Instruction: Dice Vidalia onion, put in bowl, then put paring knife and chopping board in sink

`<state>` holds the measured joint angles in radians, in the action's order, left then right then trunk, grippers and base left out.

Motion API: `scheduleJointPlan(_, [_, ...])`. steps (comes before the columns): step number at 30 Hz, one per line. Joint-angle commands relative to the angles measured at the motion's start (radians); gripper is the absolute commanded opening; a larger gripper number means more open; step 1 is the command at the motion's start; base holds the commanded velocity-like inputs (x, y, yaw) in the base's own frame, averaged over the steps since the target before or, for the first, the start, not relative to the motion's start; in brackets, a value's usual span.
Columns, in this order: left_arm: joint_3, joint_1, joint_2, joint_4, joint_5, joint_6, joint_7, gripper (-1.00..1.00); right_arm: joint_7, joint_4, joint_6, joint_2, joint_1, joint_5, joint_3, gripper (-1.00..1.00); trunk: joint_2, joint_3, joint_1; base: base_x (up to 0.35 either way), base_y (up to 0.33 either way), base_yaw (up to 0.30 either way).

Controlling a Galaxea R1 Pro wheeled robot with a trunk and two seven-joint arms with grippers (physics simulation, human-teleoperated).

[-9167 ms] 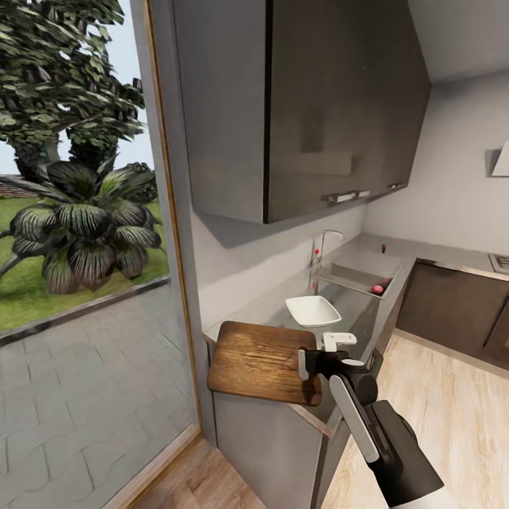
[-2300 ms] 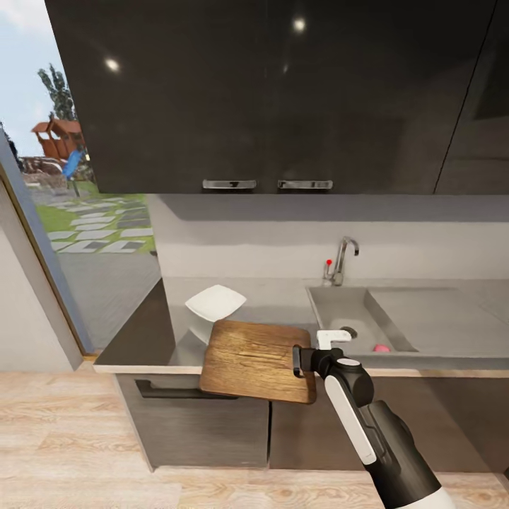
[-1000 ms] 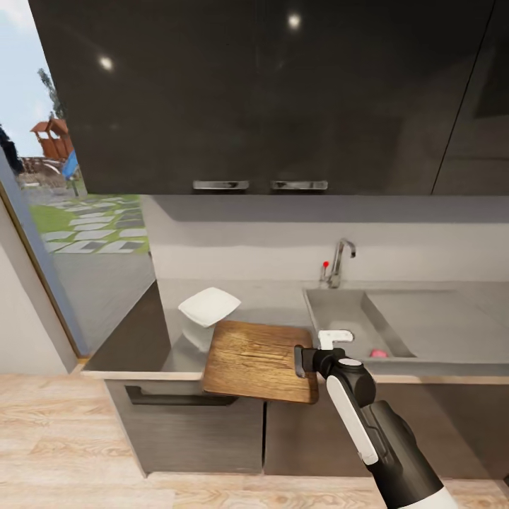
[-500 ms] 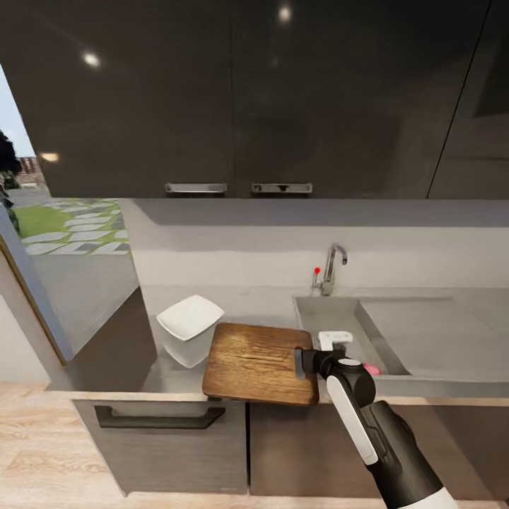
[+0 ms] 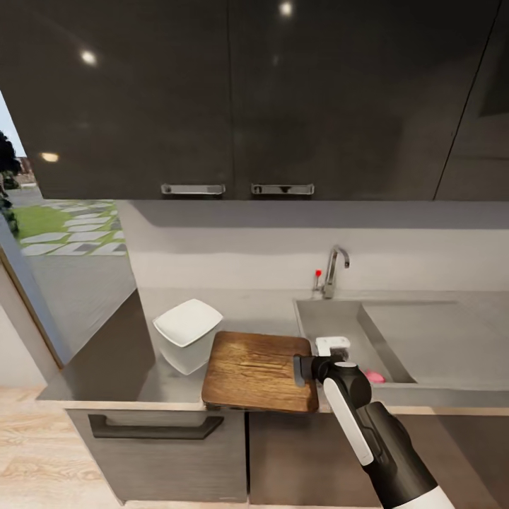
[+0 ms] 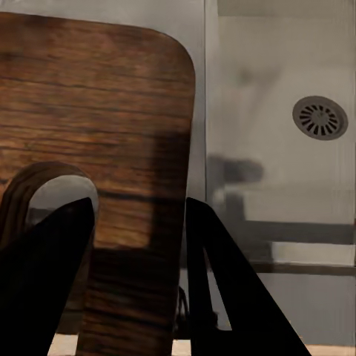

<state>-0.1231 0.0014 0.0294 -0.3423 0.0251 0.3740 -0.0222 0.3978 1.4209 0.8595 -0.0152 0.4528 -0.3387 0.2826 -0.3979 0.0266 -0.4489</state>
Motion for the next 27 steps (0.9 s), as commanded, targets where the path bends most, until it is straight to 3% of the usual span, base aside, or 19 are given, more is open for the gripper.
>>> scheduleJointPlan(1, [-0.002,0.000,0.000,-0.001,0.003,0.001,-0.002,1.00,0.010,0.000,0.002,0.000,0.001,-0.011,0.001,-1.00,-0.002,0.002,-0.001,0.296,0.000,0.000])
scheduleJointPlan(11, [-0.002,0.000,0.000,-0.001,0.003,0.001,-0.002,1.00,0.010,-0.004,0.003,0.000,0.001,-0.011,0.001,-1.00,-0.002,0.002,-0.001,0.270,0.000,0.000])
scheduleJointPlan(16, [-0.003,0.000,0.000,-0.001,0.003,0.002,-0.002,1.00,0.010,-0.020,0.003,0.000,0.001,-0.011,0.004,-1.00,-0.002,0.002,-0.001,0.040,0.000,0.000])
scheduleJointPlan(21, [-0.002,0.000,0.000,-0.001,0.003,0.002,-0.002,1.00,0.011,-0.030,0.003,0.000,0.001,-0.011,0.044,-1.00,-0.002,0.002,-0.001,0.006,0.000,0.000])
scheduleJointPlan(27, [-0.002,0.000,0.000,-0.001,0.003,0.002,-0.002,1.00,0.012,-0.045,0.003,-0.001,0.001,-0.011,0.050,-1.00,-0.002,0.002,-0.001,0.000,0.000,0.000])
